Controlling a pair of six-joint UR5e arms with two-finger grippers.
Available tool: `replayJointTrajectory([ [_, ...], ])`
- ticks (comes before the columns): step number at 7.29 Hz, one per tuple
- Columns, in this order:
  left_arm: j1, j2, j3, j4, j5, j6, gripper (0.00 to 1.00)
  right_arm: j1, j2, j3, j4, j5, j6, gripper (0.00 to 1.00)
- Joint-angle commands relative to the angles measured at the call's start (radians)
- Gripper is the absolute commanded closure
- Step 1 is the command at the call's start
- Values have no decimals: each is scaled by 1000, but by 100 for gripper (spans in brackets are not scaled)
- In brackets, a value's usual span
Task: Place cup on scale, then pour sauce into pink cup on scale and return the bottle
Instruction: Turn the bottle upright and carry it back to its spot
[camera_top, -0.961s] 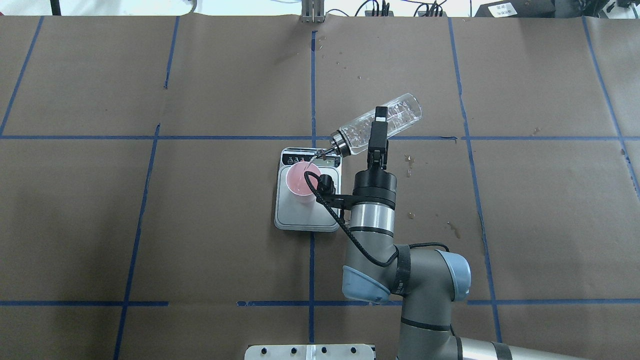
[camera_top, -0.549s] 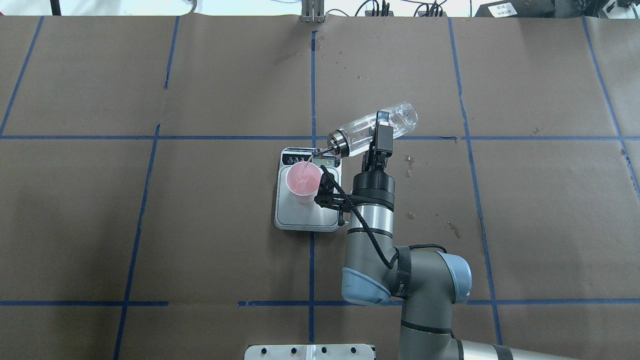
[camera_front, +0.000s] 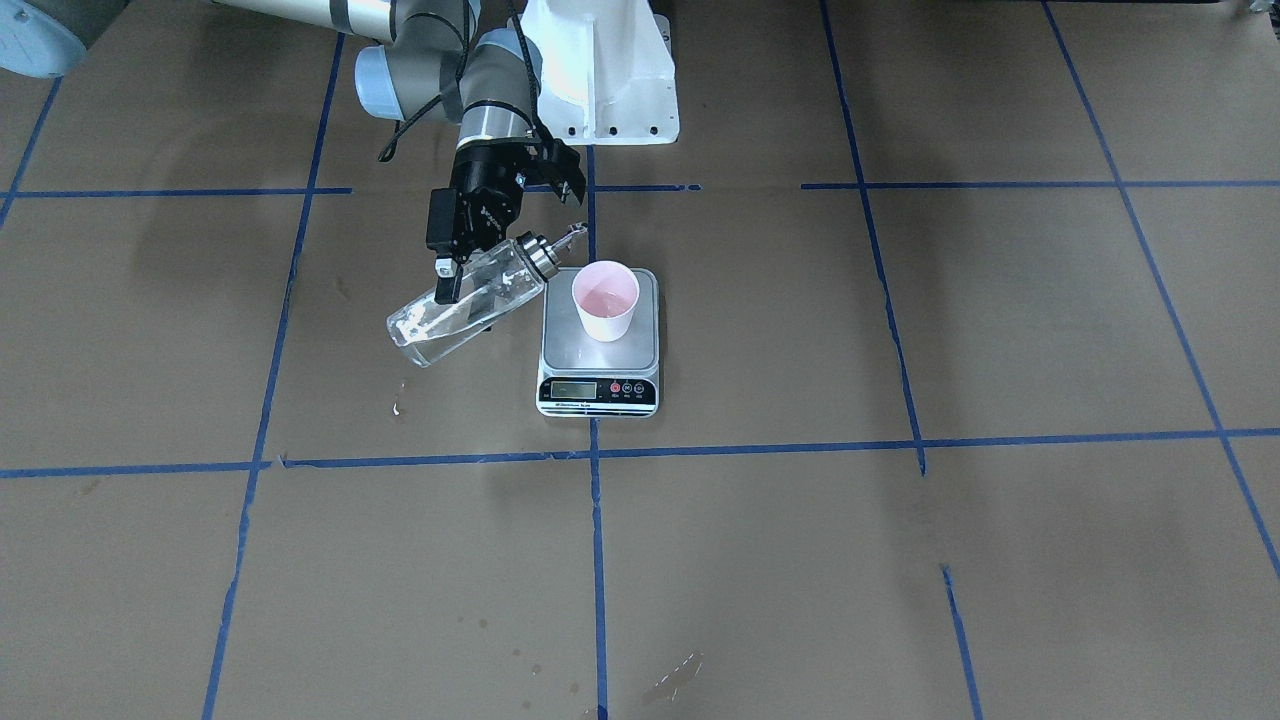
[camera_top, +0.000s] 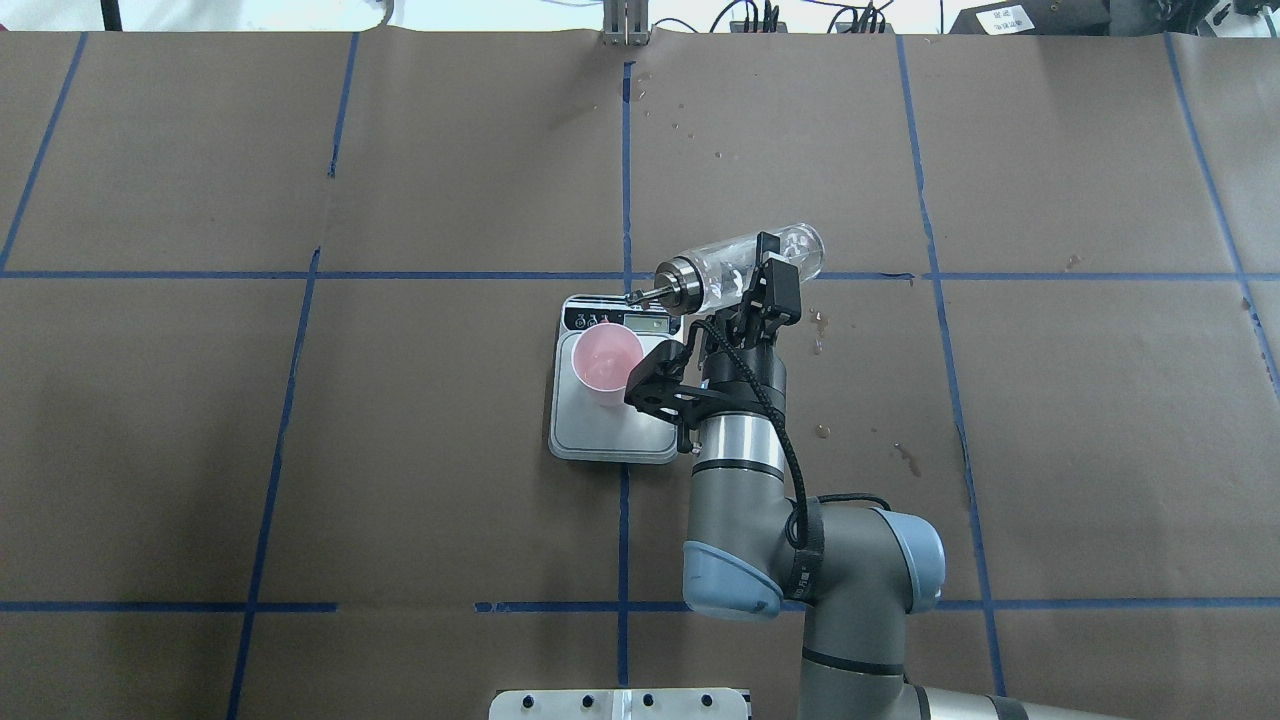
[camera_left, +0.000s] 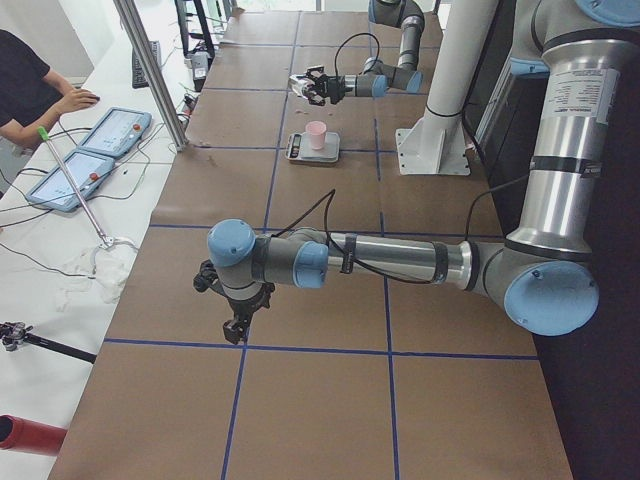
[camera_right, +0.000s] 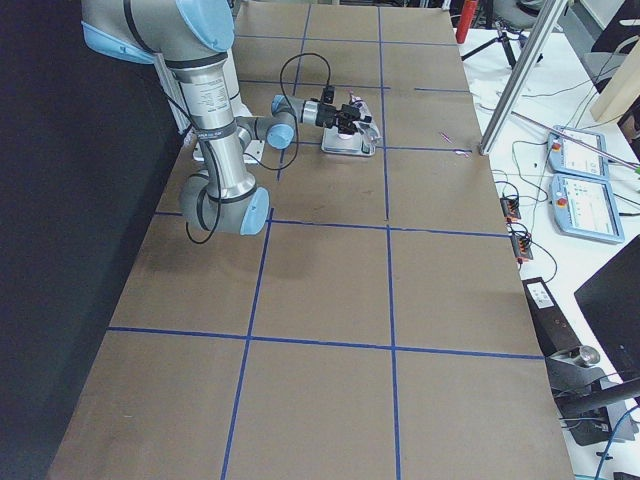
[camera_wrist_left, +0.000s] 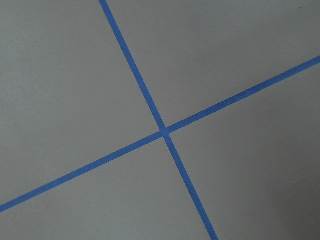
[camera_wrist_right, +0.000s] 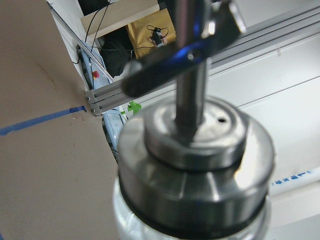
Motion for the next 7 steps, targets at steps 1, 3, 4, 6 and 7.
replayJointTrajectory([
  [1, 0, -2, -5, 2, 1, -5, 0, 0, -15, 70, 0, 75, 157, 100],
  [3, -2, -6, -5, 2, 1, -5, 0, 6, -74, 202, 0, 146, 316, 100],
  [4, -2, -8, -13, 2, 1, -7, 0, 13, -89, 248, 0, 213, 410, 100],
  [6, -2, -8, -20, 3, 1, -8, 0, 50, -120, 264, 0, 313, 613, 100],
  [7, -2, -2, -31, 3, 1, -8, 0, 71, -149, 270, 0, 357, 698, 100],
])
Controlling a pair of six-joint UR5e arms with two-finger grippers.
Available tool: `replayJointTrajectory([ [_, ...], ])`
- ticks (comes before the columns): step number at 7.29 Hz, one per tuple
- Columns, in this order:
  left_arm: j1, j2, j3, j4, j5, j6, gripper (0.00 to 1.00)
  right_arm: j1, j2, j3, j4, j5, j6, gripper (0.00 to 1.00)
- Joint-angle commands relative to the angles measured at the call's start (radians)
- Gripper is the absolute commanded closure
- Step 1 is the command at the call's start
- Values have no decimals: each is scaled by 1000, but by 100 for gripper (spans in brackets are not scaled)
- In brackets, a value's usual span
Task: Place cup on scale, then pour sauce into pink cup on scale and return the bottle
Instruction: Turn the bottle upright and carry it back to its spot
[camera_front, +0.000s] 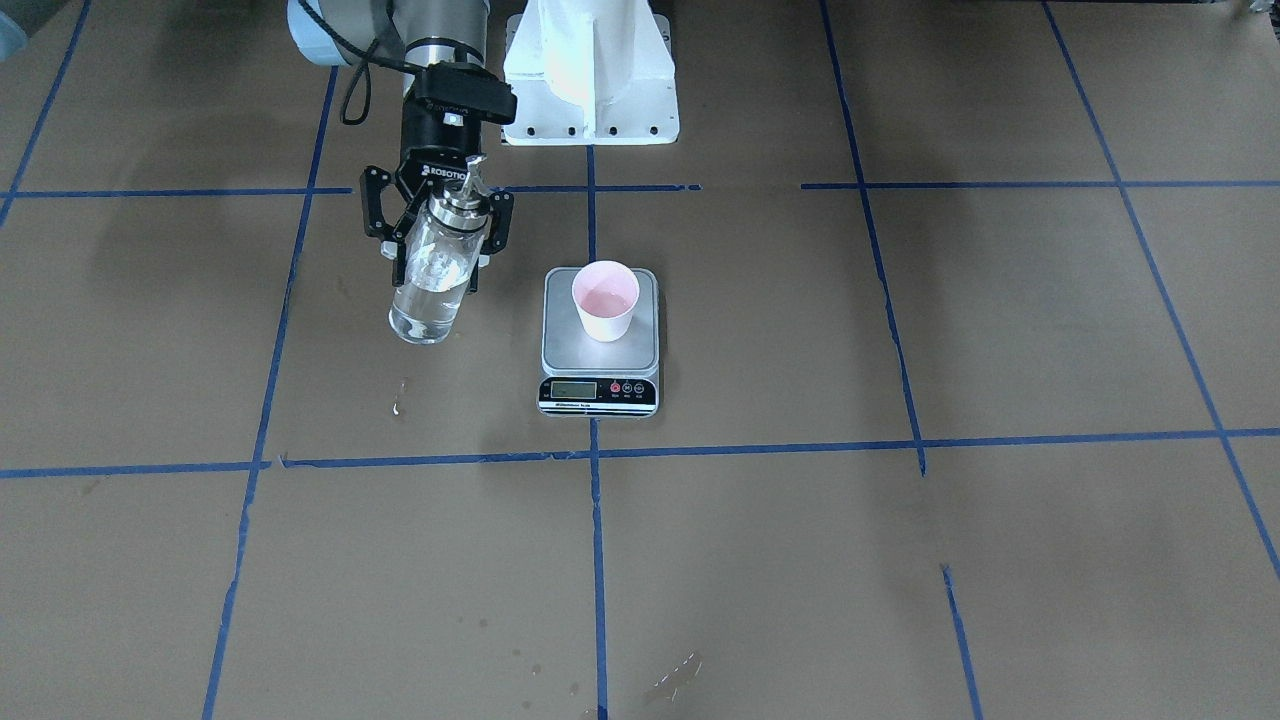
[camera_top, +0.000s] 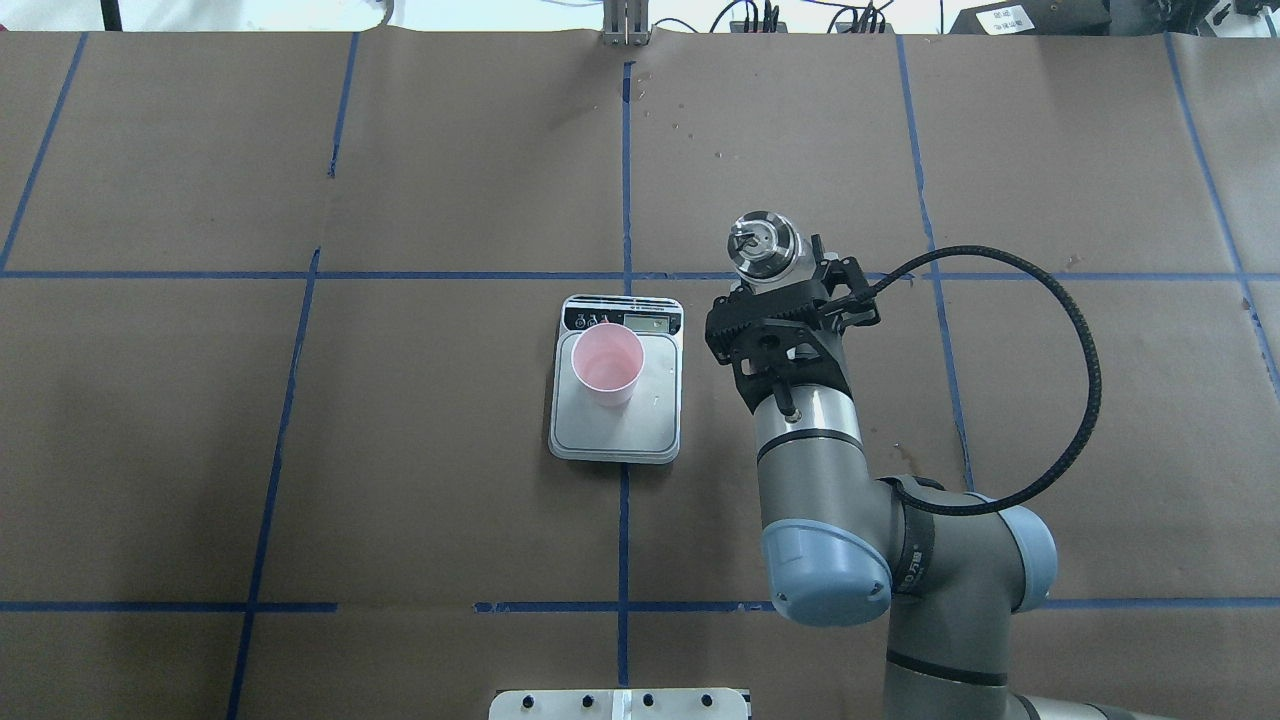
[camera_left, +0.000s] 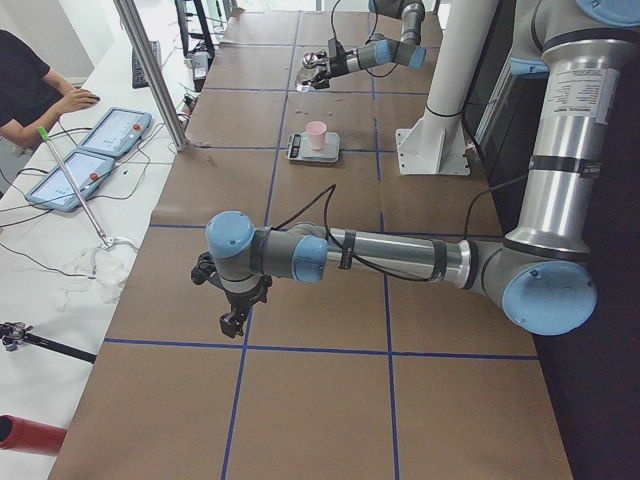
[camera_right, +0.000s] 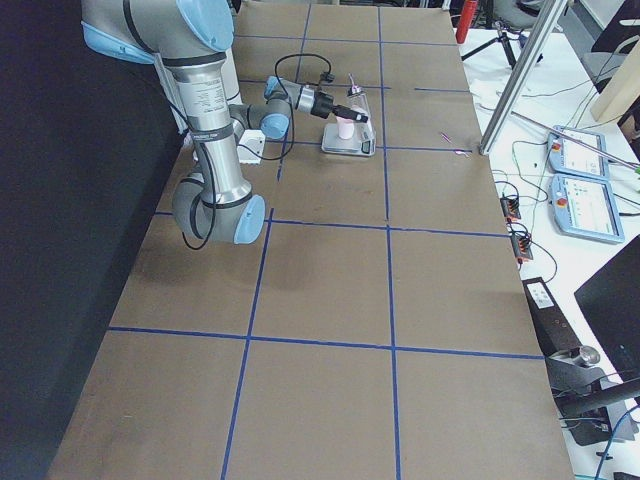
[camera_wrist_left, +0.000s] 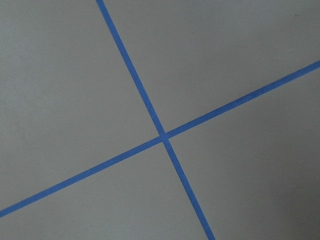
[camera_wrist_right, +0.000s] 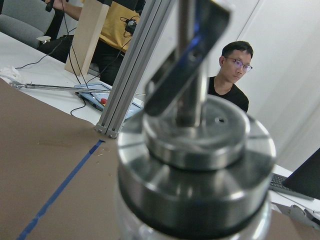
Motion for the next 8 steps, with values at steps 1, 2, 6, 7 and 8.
replayJointTrajectory([
  [1, 0, 8, -23, 2, 0, 0, 0, 47, -54, 15, 0, 105, 171, 100],
  [2, -2, 9, -28, 2, 0, 0, 0, 58, -101, 31, 0, 124, 231, 100],
  [6, -2, 9, -62, 3, 2, -2, 0, 124, -247, 48, 0, 227, 348, 100],
  [7, -2, 9, -68, 5, 3, -2, 0, 127, -272, 45, 0, 228, 410, 100],
  [8, -2, 9, -68, 5, 2, -2, 0, 127, -286, 42, 0, 228, 470, 100],
])
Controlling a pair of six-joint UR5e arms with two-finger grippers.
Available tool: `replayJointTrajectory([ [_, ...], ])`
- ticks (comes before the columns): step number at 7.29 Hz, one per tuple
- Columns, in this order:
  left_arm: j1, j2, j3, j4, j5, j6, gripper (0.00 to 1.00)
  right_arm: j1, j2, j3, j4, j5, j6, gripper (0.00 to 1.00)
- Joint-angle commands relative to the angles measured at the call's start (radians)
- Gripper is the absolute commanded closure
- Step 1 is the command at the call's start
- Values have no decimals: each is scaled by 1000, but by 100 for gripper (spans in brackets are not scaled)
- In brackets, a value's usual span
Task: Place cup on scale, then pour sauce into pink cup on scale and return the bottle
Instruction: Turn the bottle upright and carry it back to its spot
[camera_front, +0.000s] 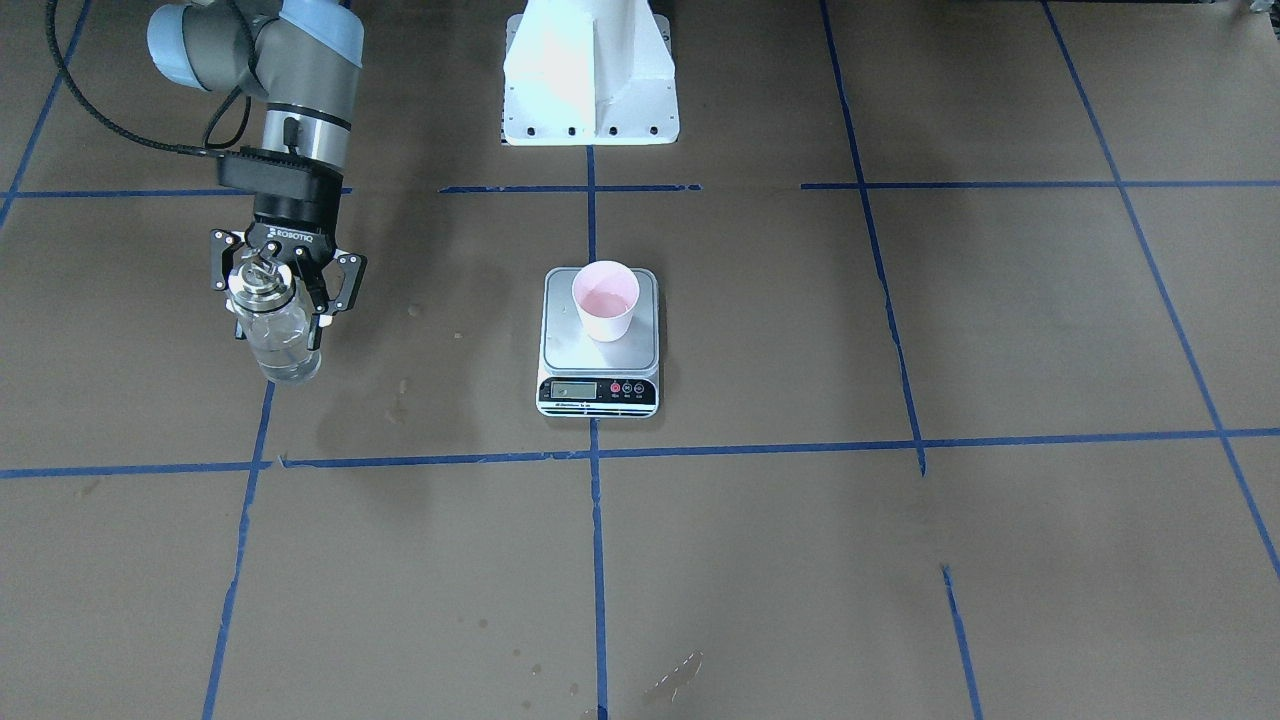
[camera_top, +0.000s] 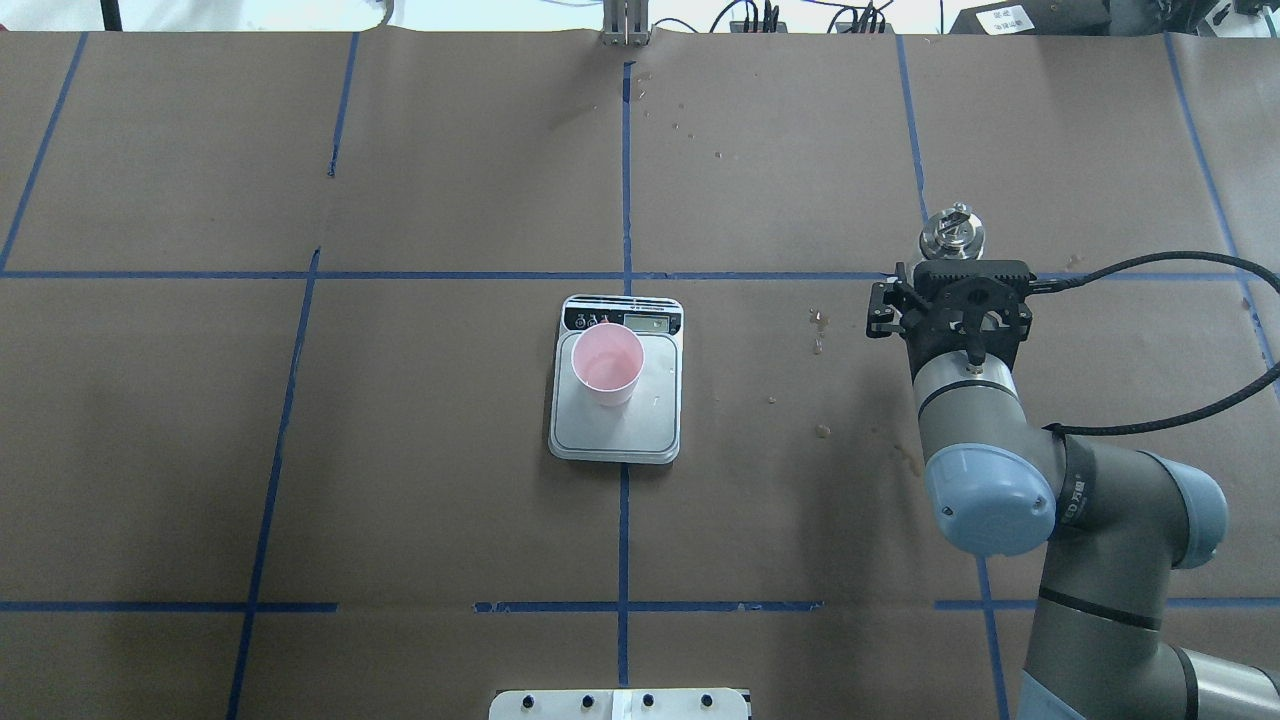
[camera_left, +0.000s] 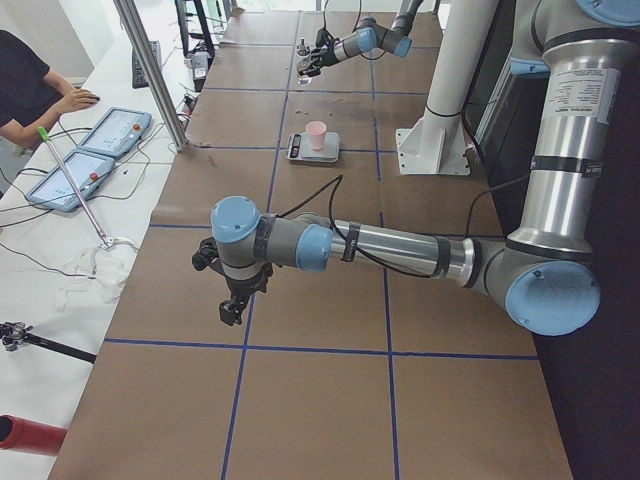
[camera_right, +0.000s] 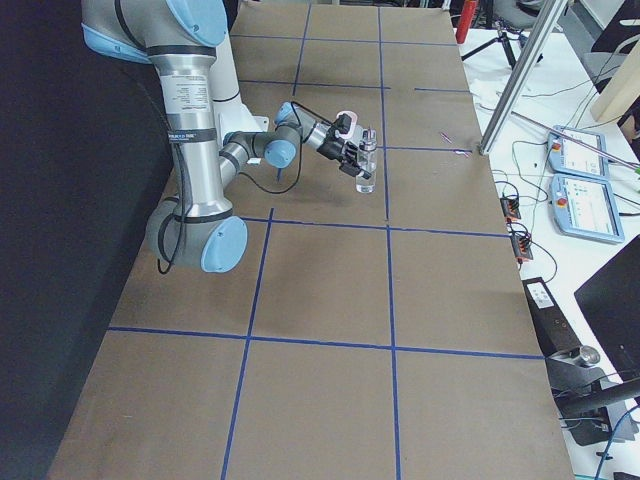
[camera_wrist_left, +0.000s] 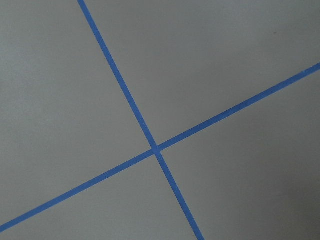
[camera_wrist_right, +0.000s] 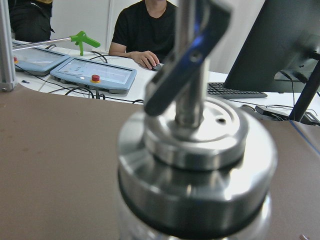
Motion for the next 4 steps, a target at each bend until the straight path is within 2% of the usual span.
replayJointTrajectory([
  [1, 0, 0, -6, 1, 0, 0, 0, 4, -58, -2, 2, 9, 136, 100],
  [2, 0, 0, -9, 1, 1, 0, 0, 2, -122, -11, 125, 17, 187, 100],
  [3, 0, 0, -9, 1, 3, 0, 0, -1, -188, -66, 358, 27, 178, 100],
  [4, 0, 0, -12, 1, 3, 0, 0, -2, -181, -115, 427, 46, 177, 100],
])
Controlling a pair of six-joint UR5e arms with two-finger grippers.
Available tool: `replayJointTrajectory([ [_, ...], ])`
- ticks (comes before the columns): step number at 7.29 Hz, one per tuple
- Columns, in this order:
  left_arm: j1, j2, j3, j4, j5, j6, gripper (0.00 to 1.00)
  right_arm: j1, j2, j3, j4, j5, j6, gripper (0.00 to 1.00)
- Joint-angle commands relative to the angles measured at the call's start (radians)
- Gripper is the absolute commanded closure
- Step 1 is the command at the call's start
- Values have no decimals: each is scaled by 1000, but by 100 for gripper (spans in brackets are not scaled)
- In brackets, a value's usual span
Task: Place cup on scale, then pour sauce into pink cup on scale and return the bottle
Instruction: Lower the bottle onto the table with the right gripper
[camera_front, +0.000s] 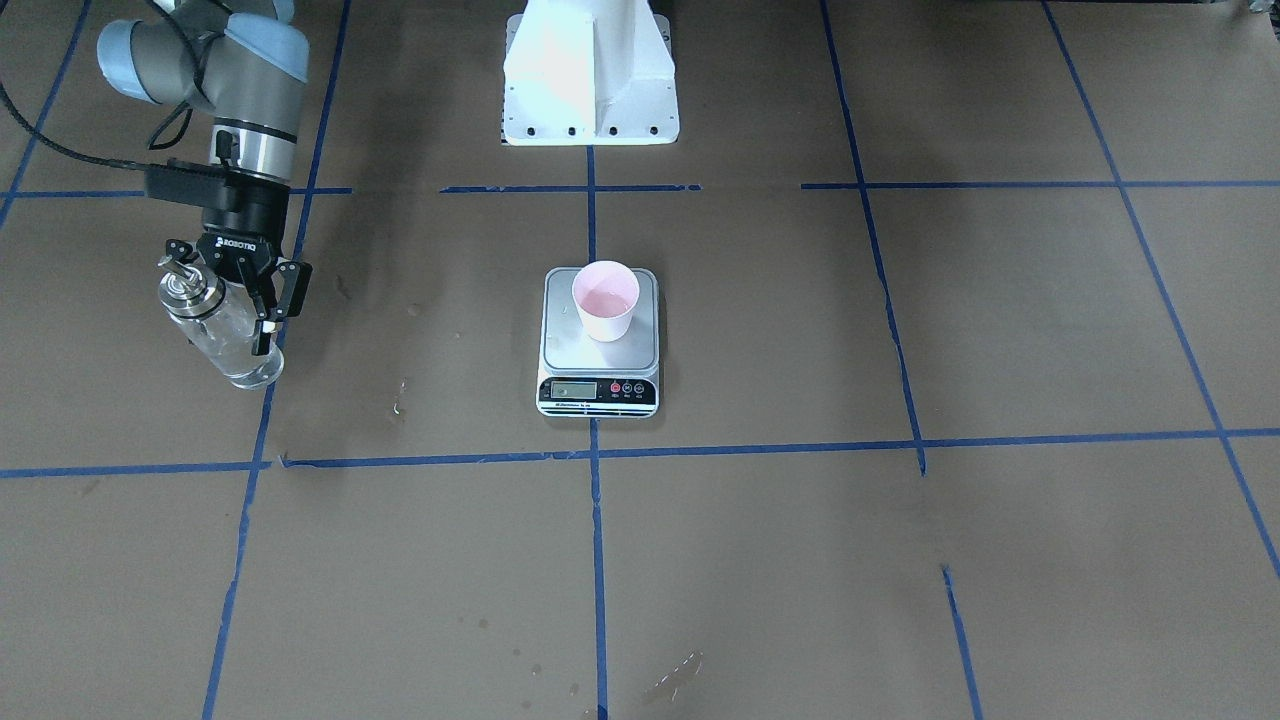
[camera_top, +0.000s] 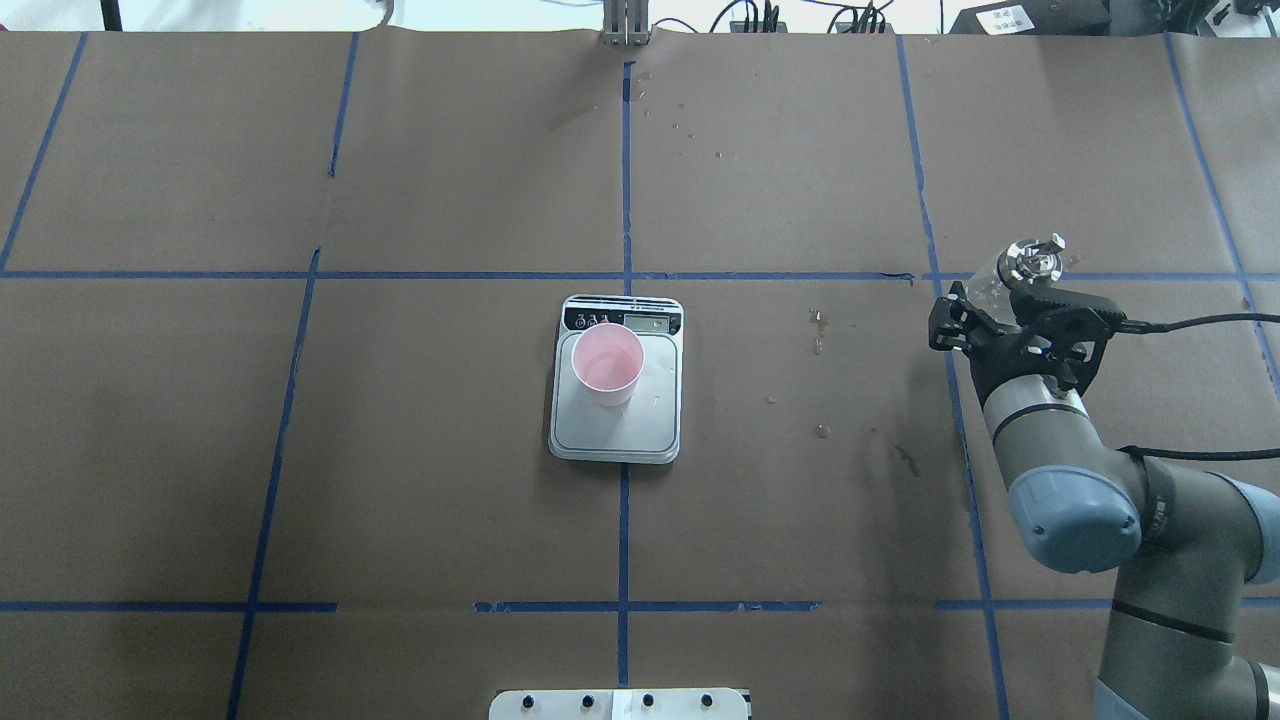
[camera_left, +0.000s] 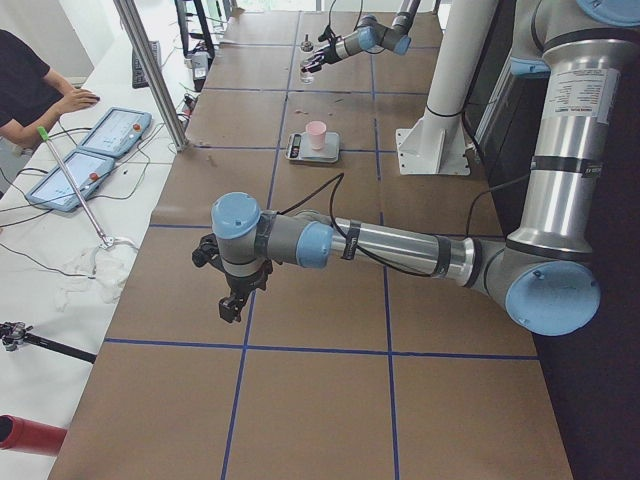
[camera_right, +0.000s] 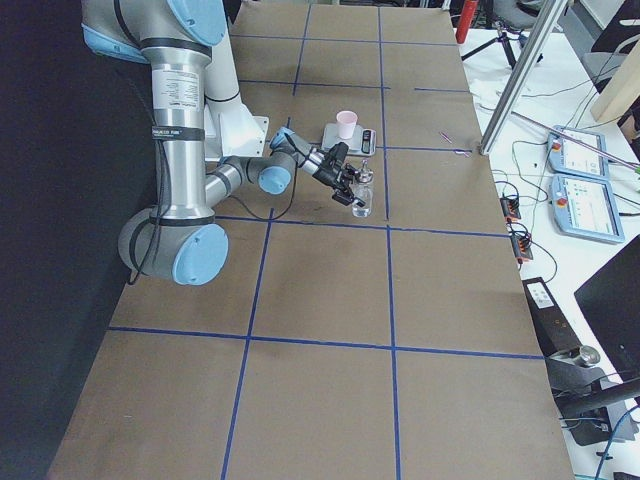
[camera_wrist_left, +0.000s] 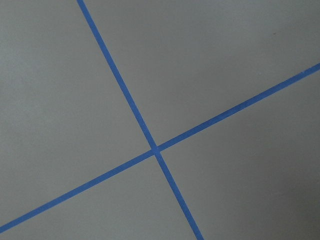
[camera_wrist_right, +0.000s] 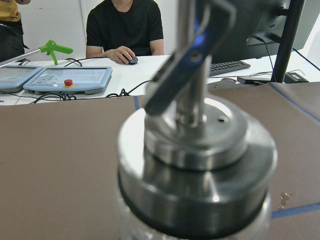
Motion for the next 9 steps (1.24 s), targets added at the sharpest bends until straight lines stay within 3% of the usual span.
replayJointTrajectory([
  [1, 0, 0, -3, 0, 1, 0, 0, -5, -26, -60, 147, 22, 1, 100],
  [3, 0, 0, -3, 0, 1, 0, 0, -15, -23, -48, 48, 24, -32, 100],
  [6, 2, 0, -1, 0, 1, 0, 0, -13, 3, -31, 32, 123, -80, 100],
  [9, 2, 0, -1, 0, 1, 0, 0, -12, 3, -34, 32, 128, -92, 100],
])
